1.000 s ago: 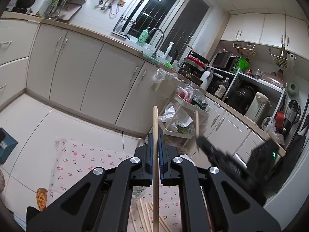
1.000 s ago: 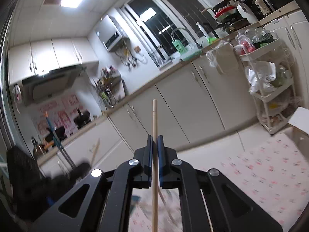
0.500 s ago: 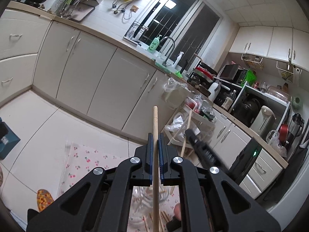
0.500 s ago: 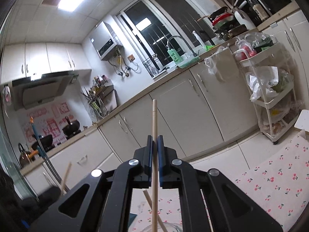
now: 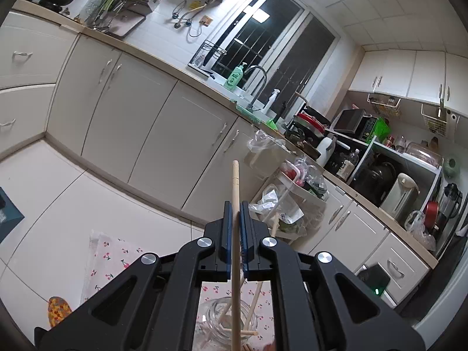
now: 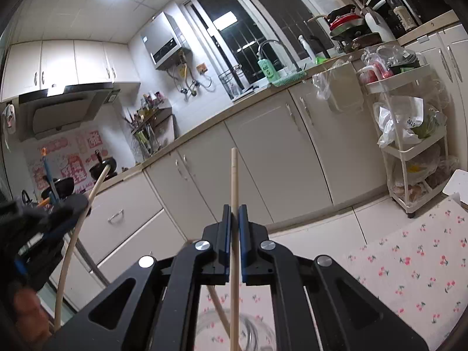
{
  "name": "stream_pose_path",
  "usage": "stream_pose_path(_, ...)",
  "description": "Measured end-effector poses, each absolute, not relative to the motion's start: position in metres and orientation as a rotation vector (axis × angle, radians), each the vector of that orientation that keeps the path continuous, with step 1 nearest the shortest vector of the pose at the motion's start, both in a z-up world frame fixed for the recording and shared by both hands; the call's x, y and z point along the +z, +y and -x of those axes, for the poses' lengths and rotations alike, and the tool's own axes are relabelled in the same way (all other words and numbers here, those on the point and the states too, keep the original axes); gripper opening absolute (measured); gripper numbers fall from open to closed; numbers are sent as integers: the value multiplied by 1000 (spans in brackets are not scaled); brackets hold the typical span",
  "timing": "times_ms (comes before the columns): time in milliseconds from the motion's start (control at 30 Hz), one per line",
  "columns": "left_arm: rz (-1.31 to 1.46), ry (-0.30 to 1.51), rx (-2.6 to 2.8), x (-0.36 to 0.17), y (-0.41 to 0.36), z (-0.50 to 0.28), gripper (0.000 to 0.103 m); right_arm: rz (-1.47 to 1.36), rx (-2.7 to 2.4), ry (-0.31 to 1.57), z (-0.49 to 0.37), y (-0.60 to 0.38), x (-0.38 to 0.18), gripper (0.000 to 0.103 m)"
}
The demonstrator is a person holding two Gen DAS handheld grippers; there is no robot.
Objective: Organize utensils
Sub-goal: 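Lift both sticks over the jar and open the right tool to drop its stick in, then lower the left tool's stick into the jar and open the left tool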
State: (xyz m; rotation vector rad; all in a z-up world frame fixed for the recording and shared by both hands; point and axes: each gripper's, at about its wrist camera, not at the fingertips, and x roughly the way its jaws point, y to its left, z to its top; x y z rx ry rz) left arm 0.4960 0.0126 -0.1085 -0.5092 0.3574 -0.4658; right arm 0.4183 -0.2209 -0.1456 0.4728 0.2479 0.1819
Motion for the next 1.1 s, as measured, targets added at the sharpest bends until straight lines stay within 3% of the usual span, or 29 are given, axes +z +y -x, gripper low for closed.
stream_pose_path(267, 543, 357, -458, -110, 16, -503, 5, -388, 236, 327, -388, -215, -149, 7)
stream_pose_path(400, 561, 360, -466, -110, 12, -505, 5, -373, 250, 387, -373, -219, -152, 29)
stream_pose_path(633, 560, 370, -511, -104, -9, -500, 5, -482, 471, 459, -346, -251, -135, 30)
stream_pose_path(1100, 481, 404, -584, -95, -50, -496, 5, -651, 946, 648, -392, -245, -126, 30)
